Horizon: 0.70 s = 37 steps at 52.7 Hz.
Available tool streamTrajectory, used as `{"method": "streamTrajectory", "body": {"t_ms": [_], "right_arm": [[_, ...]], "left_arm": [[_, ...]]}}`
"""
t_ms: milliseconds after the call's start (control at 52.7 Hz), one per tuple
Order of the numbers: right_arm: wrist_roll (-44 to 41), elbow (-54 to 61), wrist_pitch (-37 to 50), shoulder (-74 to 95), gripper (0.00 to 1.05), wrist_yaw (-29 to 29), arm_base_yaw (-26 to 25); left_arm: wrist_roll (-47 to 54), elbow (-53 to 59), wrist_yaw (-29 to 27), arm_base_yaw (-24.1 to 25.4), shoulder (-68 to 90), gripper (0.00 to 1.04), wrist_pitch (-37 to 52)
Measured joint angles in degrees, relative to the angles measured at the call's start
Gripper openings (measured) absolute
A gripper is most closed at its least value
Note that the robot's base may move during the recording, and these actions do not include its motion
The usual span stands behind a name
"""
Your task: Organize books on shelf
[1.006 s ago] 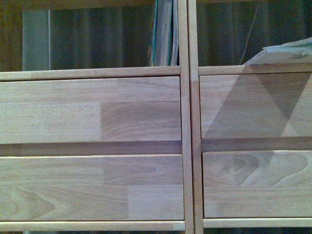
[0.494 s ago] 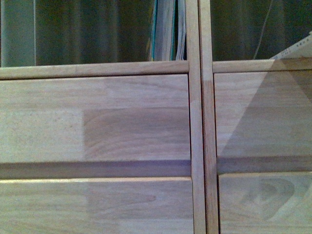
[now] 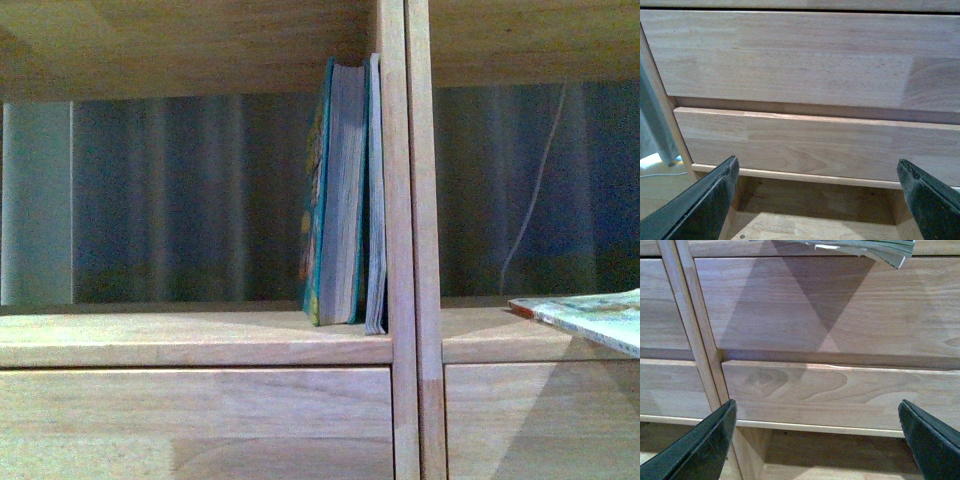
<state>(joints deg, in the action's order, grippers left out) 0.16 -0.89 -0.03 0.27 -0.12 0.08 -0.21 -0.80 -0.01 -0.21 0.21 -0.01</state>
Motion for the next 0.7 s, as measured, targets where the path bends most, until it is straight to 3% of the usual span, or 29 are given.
{"method": "streamTrajectory", "body": {"t_ms": [95,190,323,513,703], "right_arm": [[6.4,-4.1,-6.3,7.6,0.98,-18.3,-6.5],[13.8,-9.2,-0.6,17.1,0.98,-26.5,-9.9],[27.5,-18.6,11.6,31.9,0.98,-26.0,-9.6],[51.4,-28.7,20.3,51.7,0.98,-23.6,-7.7],[57.8,-32.5,22.1,56.4,0.98,-19.1,-4.9]], "left_arm": [[0.0,0.0,0.1,0.0,0.0,0.97,0.0],[0.0,0.0,0.0,0.0,0.0,0.97,0.0],[0.0,0.0,0.0,0.0,0.0,0.97,0.0],[0.0,0.0,0.0,0.0,0.0,0.97,0.0],[0.0,0.0,0.0,0.0,0.0,0.97,0.0]]}}
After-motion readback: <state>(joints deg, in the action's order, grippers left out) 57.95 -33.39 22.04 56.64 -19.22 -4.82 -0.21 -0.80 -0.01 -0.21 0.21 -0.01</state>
